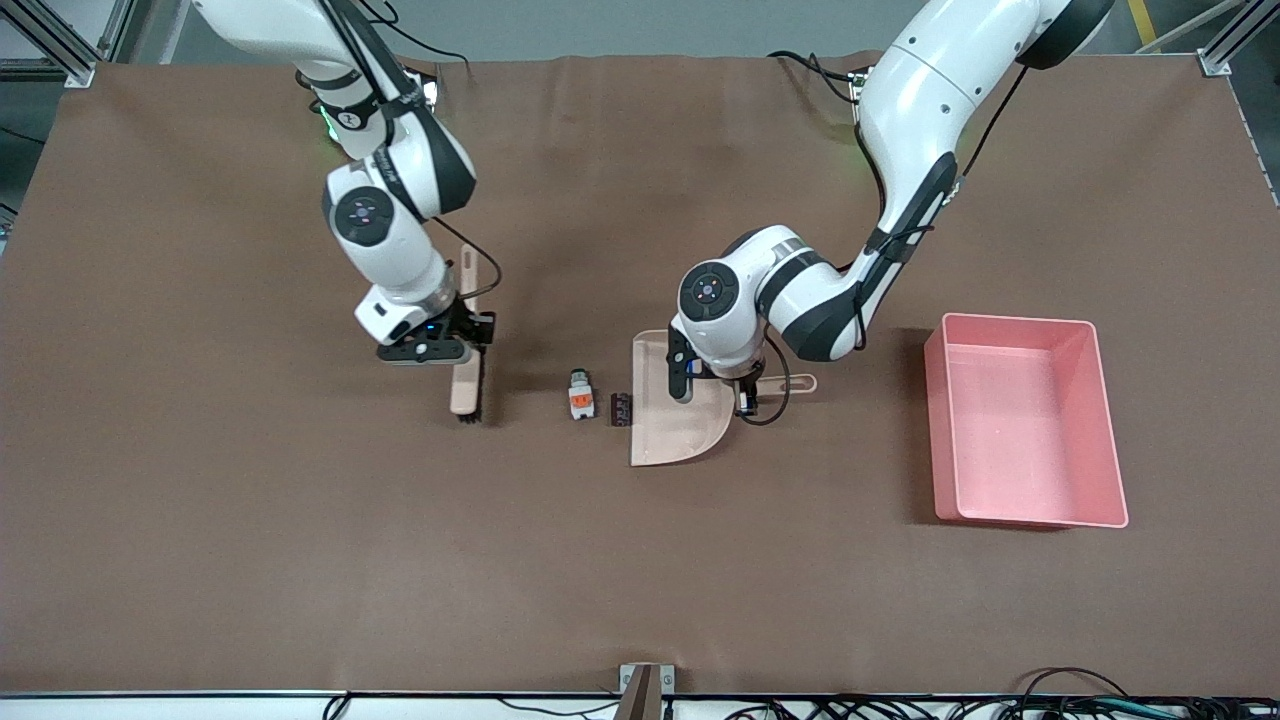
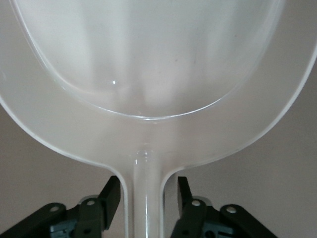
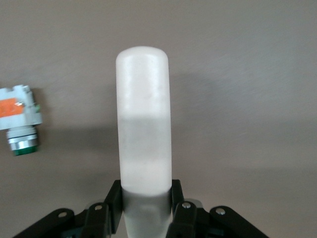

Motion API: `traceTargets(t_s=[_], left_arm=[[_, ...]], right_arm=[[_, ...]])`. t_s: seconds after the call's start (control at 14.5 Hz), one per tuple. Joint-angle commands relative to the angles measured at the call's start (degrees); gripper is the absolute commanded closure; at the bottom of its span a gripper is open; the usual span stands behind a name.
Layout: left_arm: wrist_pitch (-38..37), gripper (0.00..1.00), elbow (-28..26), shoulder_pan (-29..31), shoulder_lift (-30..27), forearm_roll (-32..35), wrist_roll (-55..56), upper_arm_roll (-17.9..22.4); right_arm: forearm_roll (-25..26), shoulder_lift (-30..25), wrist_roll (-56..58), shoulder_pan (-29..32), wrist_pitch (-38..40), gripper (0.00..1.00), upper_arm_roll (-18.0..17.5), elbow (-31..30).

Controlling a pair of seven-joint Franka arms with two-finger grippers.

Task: Clean e-waste and dump in bin
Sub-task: 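Lift the brush with the right gripper and move it behind the e-waste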

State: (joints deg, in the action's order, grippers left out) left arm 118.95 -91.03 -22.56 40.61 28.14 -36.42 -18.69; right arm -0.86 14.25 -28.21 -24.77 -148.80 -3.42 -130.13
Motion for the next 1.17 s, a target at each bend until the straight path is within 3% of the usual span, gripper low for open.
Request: traceTargets(t_s=[0.0, 0.28, 0.41, 0.69, 1.1], left_arm=[[0.8, 0.47, -2.2, 0.5, -2.0, 0.9, 0.3, -0.3], [0.8, 0.62, -2.2, 0.5, -2.0, 0.7, 0.4, -0.3], [0.8, 0.64, -2.2, 0.5, -1.9, 0.6, 0.4, -0.3], [0.7, 0.71, -2.2, 0.5, -1.9, 0.7, 0.3, -0.3], [0.0, 0.73, -2.0, 0.4, -1.9, 0.6, 0.3, -0.3]], right_arm=[[0.3, 7.0, -7.2, -4.2, 0.5, 0.99, 0.7, 7.2], [-0.1, 13.8, -9.3, -5.9, 6.4, 0.99, 0.6, 18.1], [-0.3, 15.8, -9.9, -6.0, 11.2, 1.0, 0.6, 22.3], [-0.5, 17.2, -15.6, -7.7, 11.0, 0.99, 0.5, 23.8], [-2.0, 17.6, -21.5, -12.1, 7.2, 0.99, 0.6, 23.3]])
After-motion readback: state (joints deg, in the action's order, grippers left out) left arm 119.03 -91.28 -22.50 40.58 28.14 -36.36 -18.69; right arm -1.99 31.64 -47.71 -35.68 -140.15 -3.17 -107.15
